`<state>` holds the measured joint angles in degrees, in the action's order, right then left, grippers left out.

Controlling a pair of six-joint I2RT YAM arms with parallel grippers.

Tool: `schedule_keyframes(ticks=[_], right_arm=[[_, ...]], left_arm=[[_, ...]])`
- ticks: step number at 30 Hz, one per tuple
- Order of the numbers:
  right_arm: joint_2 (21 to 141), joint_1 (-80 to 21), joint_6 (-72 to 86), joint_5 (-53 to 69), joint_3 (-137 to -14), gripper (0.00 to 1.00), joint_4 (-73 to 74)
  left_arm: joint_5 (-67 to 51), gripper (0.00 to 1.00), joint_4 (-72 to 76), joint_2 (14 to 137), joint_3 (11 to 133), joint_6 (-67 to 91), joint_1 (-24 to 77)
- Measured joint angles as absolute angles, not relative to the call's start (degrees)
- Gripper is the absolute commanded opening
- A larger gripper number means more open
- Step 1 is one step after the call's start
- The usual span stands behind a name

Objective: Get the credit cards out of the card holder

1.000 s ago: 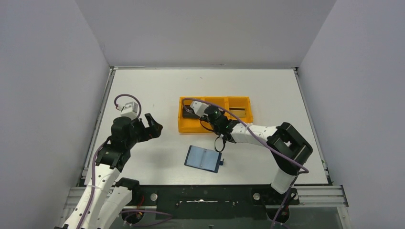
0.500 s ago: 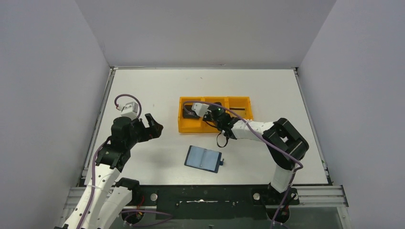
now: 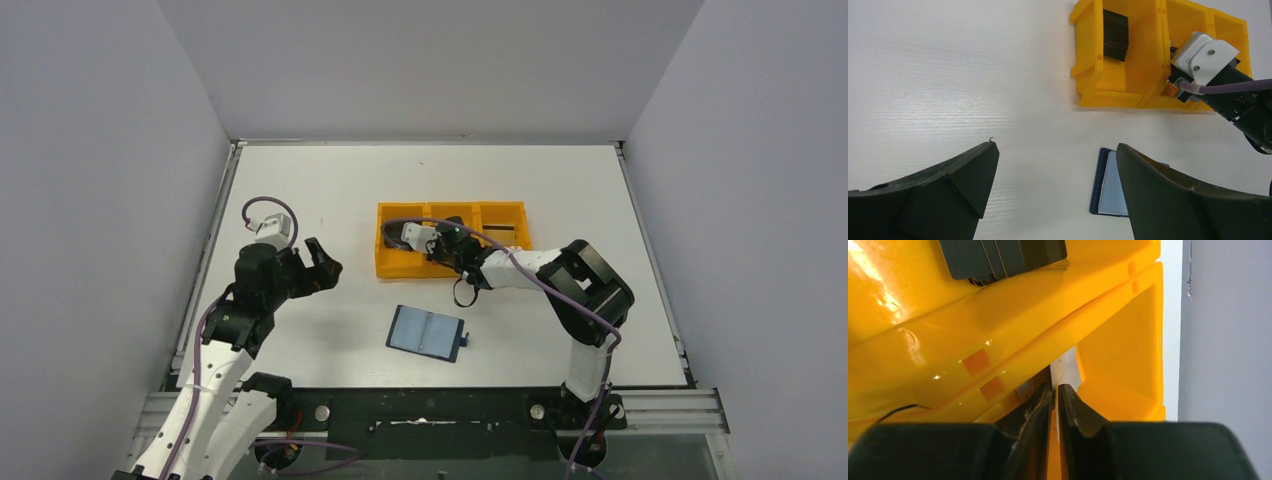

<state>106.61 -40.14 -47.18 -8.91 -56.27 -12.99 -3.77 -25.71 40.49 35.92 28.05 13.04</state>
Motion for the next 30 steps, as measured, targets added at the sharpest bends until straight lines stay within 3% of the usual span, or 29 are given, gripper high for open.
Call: schedule_keyframes(ticks=[3,13,17,24,30], right_arm=[[106.61,-39.99,-47.11,-8.49,-56.27,0.26,-12.69],[104.20,-38.96,-43.00,-4.95,-56.21,0.39,-9.69],[98.17,-38.98,-37.98,-4.47,-56.12,0.54,-8.91],[83.02,-39.09,-9.69,-3.16,-55.42,0.55,-6.26],[81.91,-44.05,20.38,-9.32,-54.50,0.56,1.04]], left_arm=[[-3.81,0.90,-25.71,40.62,35.92,28.05,13.04],[-3.99,0.90,-25.71,40.64,35.90,28.05,13.04],[-4.03,0.90,-25.69,40.64,35.90,28.05,13.04],[-4.16,0.90,-25.69,40.64,35.70,28.05,13.04],[-4.16,0.90,-25.69,40.82,35.66,28.05,13.02]])
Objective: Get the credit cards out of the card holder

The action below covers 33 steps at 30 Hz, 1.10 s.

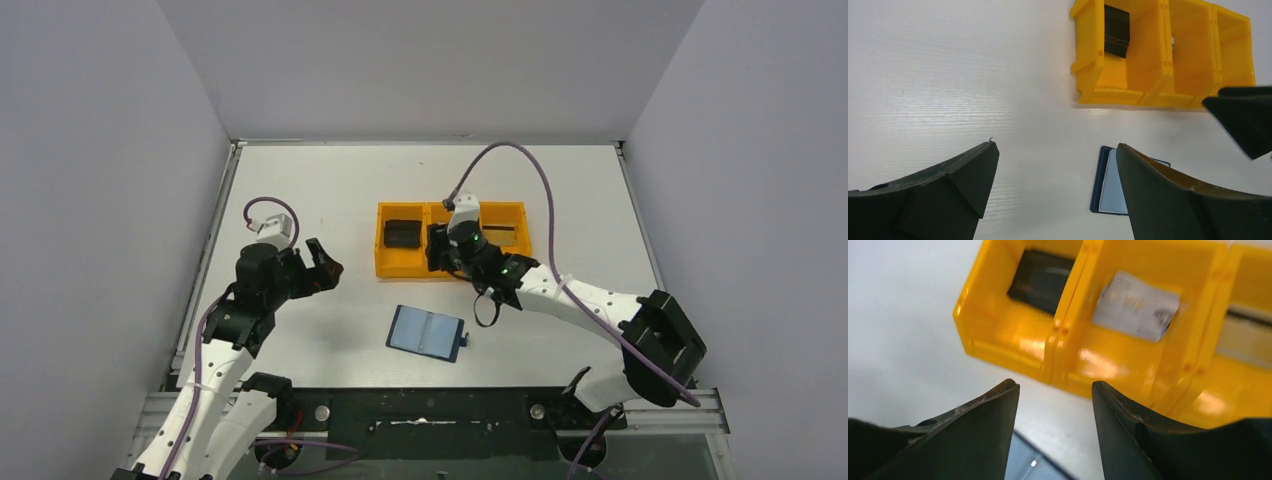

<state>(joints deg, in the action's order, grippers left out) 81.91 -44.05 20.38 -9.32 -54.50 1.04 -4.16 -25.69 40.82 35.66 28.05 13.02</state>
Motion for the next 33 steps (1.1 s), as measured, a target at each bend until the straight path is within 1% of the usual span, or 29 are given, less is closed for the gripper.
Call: schedule_keyframes(ticks=[3,5,8,12,17,28,33], right_arm=[[82.41,-51.96,32.40,-16.01,-50.39,0.59,5.02],[83.88,-57.21,39.38,-21.21,-50.30,0.63,9.19],[86.78,-63.64,47.83,-27.90,-52.47,0.68,14.94],[93.84,-69.14,56.21,-33.45,-59.46,0.69,21.17],[100.25,-71.37,62.24,-35.33,-64.90,0.69,26.48],[102.41,-71.61,66.87,-33.01,-64.90,0.68,26.46],[105.69,-71.22,67.64,-31.33,-64.82,0.68,26.17]], left_arm=[[-4.14,0.90,-25.69,41.25,35.66,28.05,13.02],[-4.16,0.90,-25.69,41.54,35.64,28.05,13.02],[-4.14,0.90,-25.69,41.89,35.64,28.05,13.02],[-4.14,0.90,-25.69,42.13,35.64,28.05,13.02],[-4.12,0.90,-25.69,42.15,35.64,28.05,13.02],[-3.90,0.90,-25.67,42.24,35.62,28.05,12.75],[-3.92,0.90,-25.67,42.35,35.62,28.05,12.64]])
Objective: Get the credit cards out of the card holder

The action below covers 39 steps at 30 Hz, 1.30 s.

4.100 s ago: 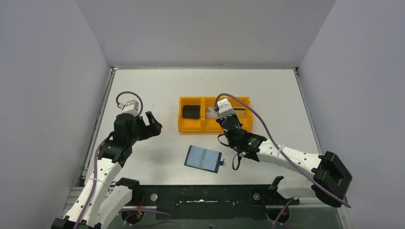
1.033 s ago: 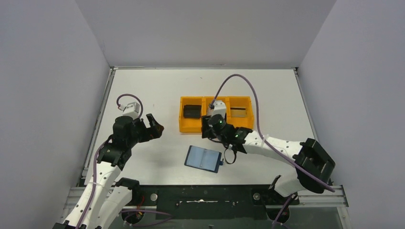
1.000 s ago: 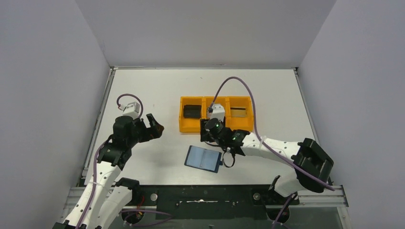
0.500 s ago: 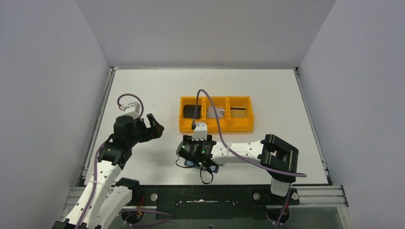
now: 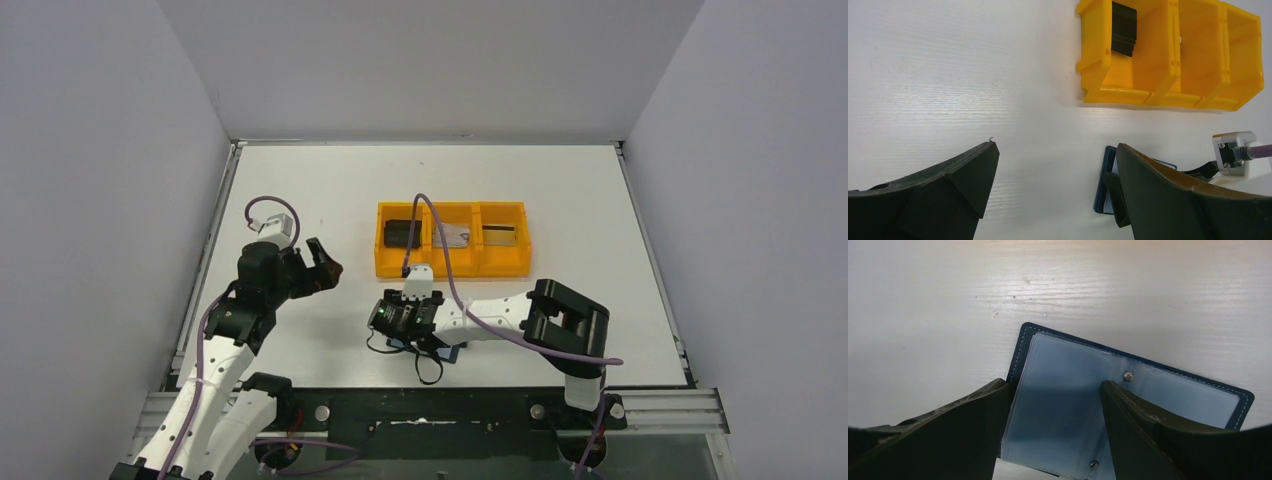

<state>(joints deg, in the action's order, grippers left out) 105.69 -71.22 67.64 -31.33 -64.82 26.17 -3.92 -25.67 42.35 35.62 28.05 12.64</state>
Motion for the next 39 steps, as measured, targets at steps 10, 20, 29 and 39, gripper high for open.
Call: schedule_keyframes(ticks=[10,20,29,39], right_arm=[[106.19,-70.83,68.25,-30.48,-64.73,0.50,26.17],[106.19,-70.94,67.57,-30.46,-65.56,0.22,25.80],[102.85,-70.94,62.78,-28.47,-61.80,0.17,19.84],[96.57,-70.91,57.54,-24.75,-57.43,0.26,13.13]], left_arm=[[-3.92,0.90,-25.67,42.04,35.59,28.05,12.64],[-3.97,0.90,-25.63,42.02,35.53,28.05,12.64],[-4.40,0.90,-25.47,42.02,35.33,28.05,12.64],[-4.64,0.90,-25.45,42.06,35.33,28.03,12.64]])
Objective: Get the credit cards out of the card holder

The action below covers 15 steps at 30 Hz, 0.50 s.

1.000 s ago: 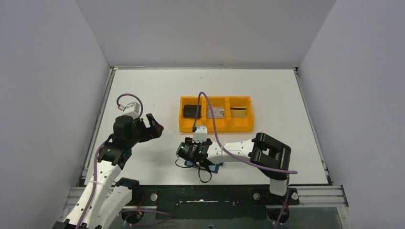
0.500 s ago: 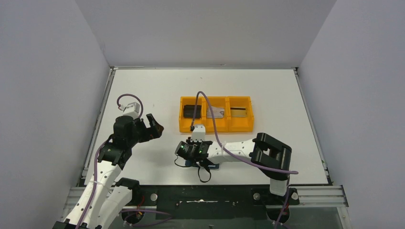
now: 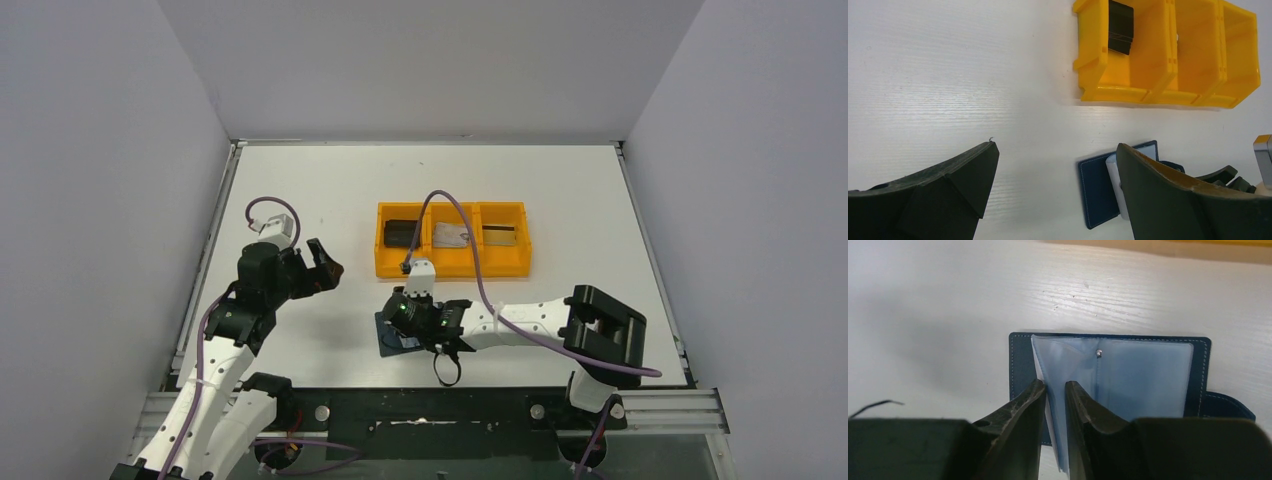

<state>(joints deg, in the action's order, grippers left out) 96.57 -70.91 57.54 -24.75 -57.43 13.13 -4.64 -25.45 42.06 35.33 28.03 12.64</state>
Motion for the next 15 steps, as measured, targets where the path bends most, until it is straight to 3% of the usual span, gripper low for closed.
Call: schedule_keyframes(ticks=[6,15], right_arm=[[94.50,-70.91,56.58,-23.00,-54.43,0.49,10.81],[95.11,-70.91,56.73,-24.29,-57.45,0.54,16.43]], left_arm=[[-4.80,0.90,-25.43,42.13,35.27,28.03,12.64],[-4.82,0.90,-25.43,42.37,35.27,28.03,12.64]])
